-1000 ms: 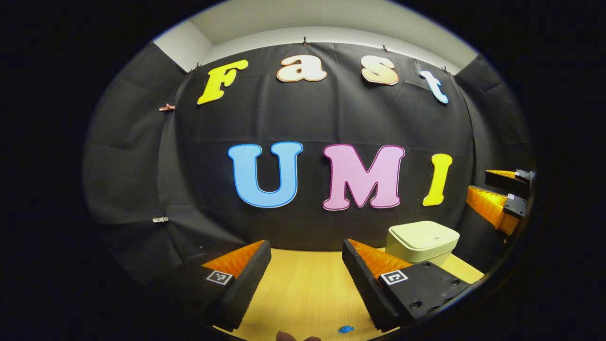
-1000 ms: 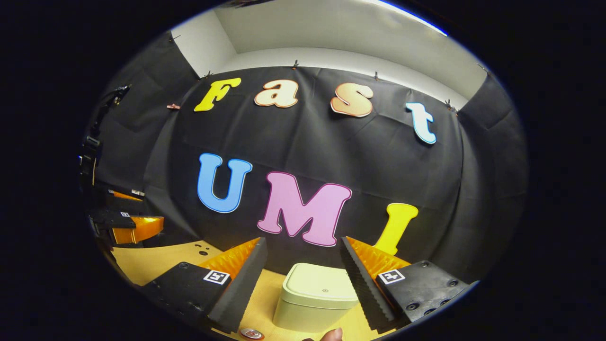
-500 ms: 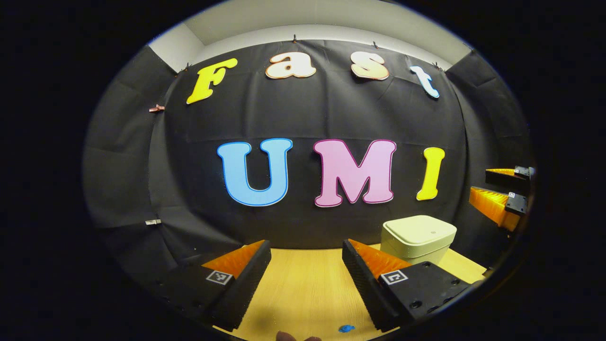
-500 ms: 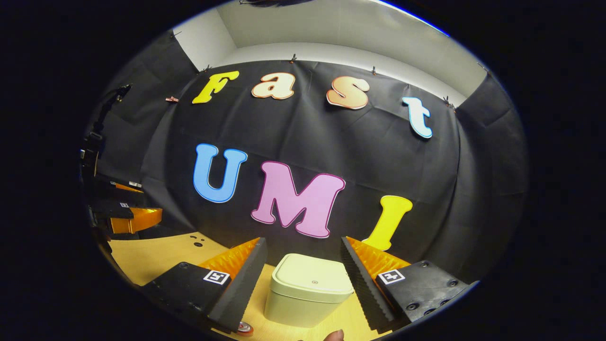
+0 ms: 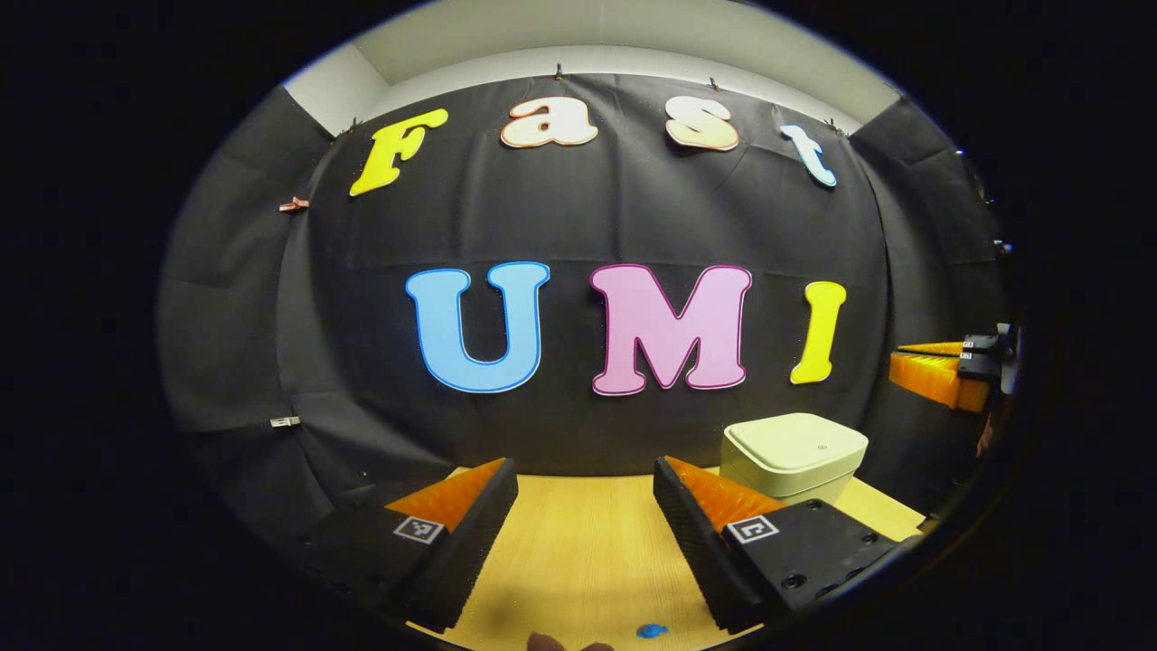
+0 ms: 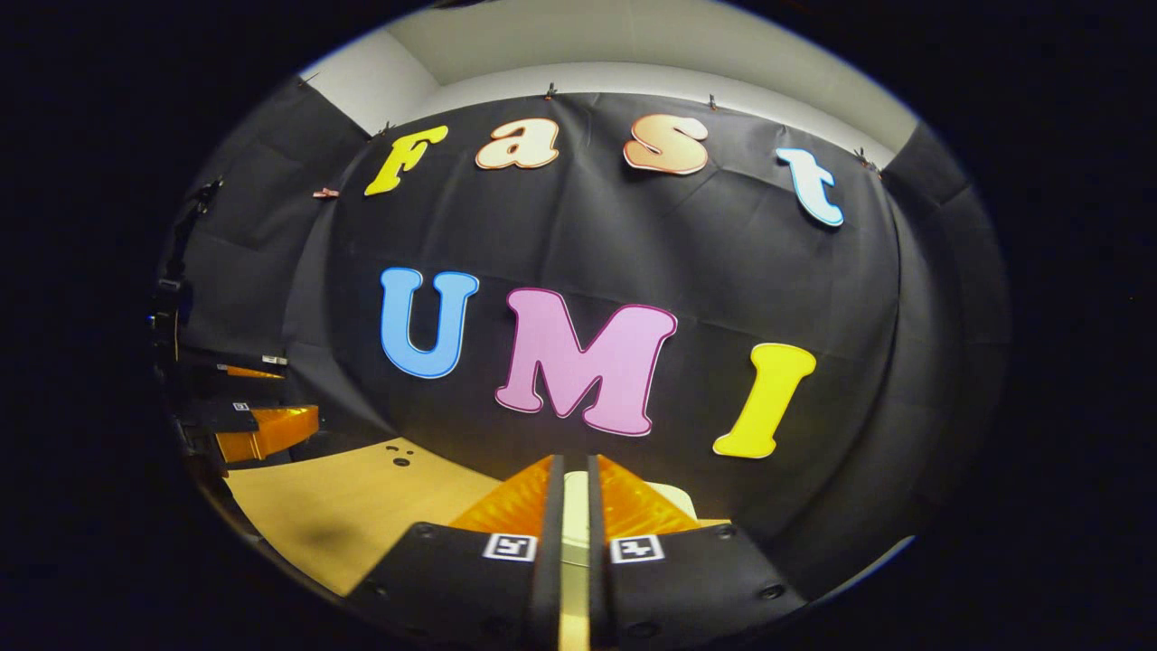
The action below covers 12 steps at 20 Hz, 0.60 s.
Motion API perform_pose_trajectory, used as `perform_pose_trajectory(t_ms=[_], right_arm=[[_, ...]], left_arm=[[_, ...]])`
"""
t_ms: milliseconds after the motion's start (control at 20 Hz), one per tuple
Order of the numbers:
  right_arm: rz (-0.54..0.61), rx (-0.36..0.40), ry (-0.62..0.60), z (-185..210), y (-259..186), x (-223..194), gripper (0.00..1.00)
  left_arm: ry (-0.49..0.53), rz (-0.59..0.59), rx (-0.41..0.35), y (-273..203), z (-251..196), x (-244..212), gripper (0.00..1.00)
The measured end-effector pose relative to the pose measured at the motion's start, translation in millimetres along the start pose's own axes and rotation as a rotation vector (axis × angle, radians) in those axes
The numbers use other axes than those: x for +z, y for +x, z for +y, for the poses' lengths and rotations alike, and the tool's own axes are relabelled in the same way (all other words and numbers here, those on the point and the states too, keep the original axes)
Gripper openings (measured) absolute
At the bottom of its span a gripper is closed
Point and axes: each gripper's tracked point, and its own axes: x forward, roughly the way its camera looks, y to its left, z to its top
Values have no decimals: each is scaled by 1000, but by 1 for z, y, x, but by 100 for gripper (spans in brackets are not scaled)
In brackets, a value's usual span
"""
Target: Press the lid of the desktop garbage bin to open it, pick up the crumpled paper on the desktop and throw it into the bin, then pick up the pop can on the desktop and drop it into the bin, and finally close the garbage bin lid.
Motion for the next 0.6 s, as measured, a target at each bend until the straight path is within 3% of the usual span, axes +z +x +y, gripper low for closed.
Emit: perform_pose_trajectory(t_ms=[50, 150, 350, 600], right_arm=[[-5, -20, 1, -9, 0, 0, 6], [6, -31, 11, -20, 5, 0, 5], [152, -29, 23, -45, 29, -22, 5], [353, 45, 15, -56, 63, -61, 6]], left_arm=[[0, -1, 0, 1, 1, -1, 98], [1, -4, -4, 1, 0, 0, 98], [7, -2, -18, 1, -3, -2, 97], [11, 9, -36, 2, -8, -5, 97]])
